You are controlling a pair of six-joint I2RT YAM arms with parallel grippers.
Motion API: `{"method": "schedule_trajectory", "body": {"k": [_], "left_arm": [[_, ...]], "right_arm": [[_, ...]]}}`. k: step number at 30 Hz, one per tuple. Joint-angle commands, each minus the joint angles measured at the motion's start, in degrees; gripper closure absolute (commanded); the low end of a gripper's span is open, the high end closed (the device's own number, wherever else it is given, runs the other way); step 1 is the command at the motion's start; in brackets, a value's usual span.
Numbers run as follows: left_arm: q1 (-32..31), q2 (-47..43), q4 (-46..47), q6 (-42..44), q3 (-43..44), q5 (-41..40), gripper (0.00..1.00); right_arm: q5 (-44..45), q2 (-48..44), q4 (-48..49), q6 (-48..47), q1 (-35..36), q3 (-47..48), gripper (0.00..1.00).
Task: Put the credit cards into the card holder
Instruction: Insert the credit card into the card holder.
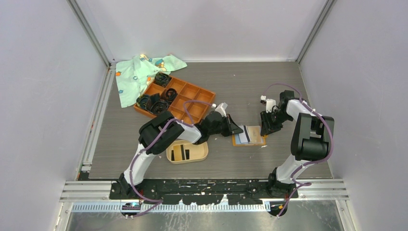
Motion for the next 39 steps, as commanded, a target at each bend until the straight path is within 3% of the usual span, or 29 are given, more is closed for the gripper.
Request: {"method": "schedule_trajectory", "body": {"k": [1,15,26,39], "left_arm": [[0.0,1.3,2.2,1.3,0.0,-0.3,1.0],[-0.8,1.4,2.6,-1.0,-0.7,-1.1,1.0],[-0.2,-0.1,0.1,2.5,-0.6,-2.6,1.0],[1.6,-1.3,4.1,3.8,-2.1,-2.6,1.0]], "right_arm": [[-0.4,0.3,-0.8,-0.8,-0.2,1.3,0.64],[-0.5,0.4,-0.8,-0.9,-0.2,1.4,0.64],[-0.6,0.3,-0.8,-0.9,-0.2,1.4,0.64],[-0.8,0.1,-1.0,-0.9,-0.2,1.4,0.64]]}}
